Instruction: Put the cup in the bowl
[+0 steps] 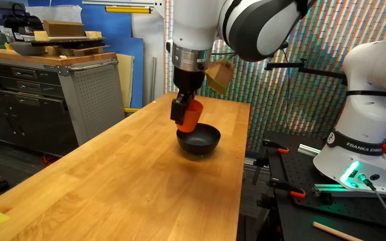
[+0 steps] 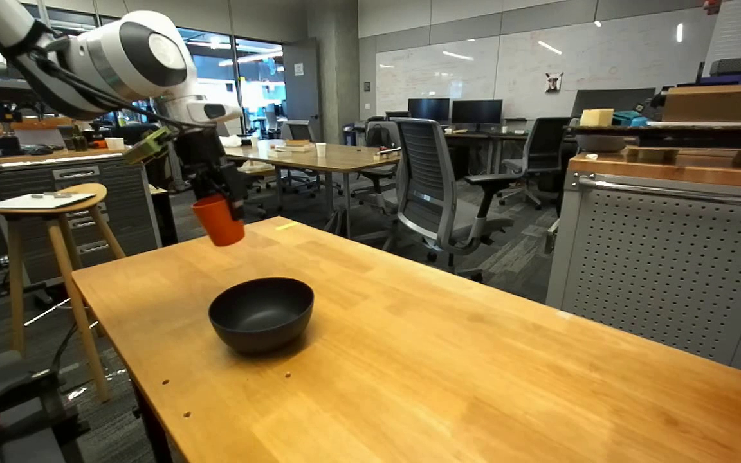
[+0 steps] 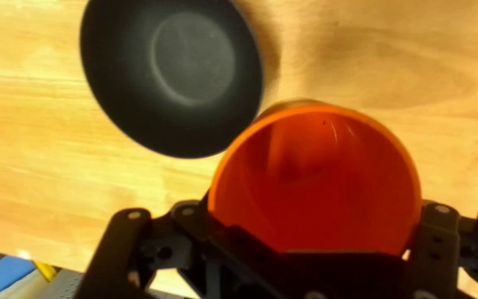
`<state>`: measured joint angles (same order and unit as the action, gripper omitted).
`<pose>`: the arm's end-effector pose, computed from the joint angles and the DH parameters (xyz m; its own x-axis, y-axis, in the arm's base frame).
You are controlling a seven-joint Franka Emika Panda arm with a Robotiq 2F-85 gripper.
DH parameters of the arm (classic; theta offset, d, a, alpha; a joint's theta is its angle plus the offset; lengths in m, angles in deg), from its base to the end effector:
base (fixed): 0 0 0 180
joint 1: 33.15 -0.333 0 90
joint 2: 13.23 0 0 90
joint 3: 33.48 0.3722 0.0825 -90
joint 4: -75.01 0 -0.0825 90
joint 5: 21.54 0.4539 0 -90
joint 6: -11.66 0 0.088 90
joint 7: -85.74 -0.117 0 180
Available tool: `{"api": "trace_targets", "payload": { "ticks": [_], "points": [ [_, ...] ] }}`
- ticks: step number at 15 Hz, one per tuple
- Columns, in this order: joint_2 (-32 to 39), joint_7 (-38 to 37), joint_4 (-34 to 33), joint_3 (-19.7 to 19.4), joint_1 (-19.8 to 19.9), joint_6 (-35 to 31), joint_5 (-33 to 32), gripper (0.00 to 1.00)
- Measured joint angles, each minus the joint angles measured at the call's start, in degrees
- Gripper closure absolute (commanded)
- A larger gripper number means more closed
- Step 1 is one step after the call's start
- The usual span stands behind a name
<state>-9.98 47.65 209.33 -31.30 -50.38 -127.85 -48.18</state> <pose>0.5326 0.1834 0.3073 0.9844 0.0463 0.1698 0.0026 -0.9685 0.2488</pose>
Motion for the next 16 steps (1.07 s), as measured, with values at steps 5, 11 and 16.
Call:
{"api": "trace_targets", "payload": {
  "ticks": [5, 11, 16],
  "points": [
    [-3.0, -8.3, 1.8, -0.5, 8.1, 0.4, -8.0, 0.46],
    [4.3, -8.4, 2.8, -1.1, 12.6, 0.9, -4.4, 0.46],
    [11.8, -4.9, 1.8, -1.1, 12.7, -0.9, 3.8, 0.46]
  ]
}}
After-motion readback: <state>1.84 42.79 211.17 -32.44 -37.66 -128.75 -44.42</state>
